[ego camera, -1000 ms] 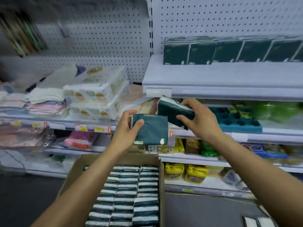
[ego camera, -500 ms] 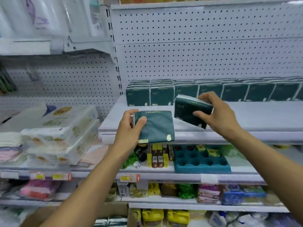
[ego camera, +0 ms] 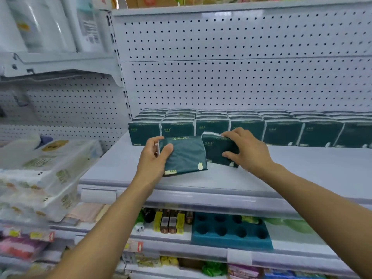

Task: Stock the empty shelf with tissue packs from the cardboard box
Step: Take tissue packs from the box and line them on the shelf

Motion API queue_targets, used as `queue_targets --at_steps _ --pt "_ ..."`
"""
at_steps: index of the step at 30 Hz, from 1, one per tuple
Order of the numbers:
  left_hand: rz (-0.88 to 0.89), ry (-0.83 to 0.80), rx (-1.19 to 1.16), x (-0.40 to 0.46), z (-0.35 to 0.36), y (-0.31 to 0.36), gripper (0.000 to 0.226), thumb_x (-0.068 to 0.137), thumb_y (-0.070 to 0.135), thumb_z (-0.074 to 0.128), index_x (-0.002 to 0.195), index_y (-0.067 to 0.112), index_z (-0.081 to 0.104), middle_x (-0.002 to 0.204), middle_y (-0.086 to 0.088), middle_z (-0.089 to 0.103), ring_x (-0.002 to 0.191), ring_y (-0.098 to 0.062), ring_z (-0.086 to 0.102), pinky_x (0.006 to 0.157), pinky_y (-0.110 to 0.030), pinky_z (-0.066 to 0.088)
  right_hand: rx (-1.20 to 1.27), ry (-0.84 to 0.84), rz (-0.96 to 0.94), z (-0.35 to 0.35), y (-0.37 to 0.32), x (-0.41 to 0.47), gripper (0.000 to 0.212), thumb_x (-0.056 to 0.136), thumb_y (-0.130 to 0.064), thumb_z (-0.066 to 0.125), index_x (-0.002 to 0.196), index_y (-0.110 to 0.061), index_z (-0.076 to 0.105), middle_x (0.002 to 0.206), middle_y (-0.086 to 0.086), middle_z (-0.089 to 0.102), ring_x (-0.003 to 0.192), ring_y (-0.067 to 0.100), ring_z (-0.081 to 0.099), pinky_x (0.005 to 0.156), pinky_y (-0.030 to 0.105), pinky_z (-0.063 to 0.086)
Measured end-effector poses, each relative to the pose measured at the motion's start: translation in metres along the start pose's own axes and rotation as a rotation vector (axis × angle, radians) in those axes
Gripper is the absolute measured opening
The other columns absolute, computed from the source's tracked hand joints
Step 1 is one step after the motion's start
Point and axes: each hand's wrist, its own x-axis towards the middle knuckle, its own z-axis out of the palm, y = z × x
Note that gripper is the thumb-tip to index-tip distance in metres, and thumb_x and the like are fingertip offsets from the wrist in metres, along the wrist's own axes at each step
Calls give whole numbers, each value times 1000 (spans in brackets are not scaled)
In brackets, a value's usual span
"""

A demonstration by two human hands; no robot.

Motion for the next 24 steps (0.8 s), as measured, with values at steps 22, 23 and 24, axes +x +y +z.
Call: queue_targets --at_steps 22,23,24 --pt "-95 -151 -67 70 12 -17 28 95 28 61 122 27 55 115 4 68 98 -10 69 76 -21 56 -112 172 -248 66 41 85 57 86 -30 71 137 -15 51 150 7 42 144 25 29 119 38 15" --pt "-95 -152 -72 71 13 -16 27 95 27 61 122 27 55 114 4 68 97 -9 69 74 -20 56 -118 169 -242 67 41 86 57 86 -31 71 137 -16 51 151 7 41 144 25 29 119 38 14" --pt "-93 -152 -77 71 14 -15 27 95 26 61 121 28 55 113 4 68 96 -9 69 73 -20 56 -129 178 -239 67 41 86 57 86 -32 71 138 -17 51 152 7 39 145 25 28 119 39 13"
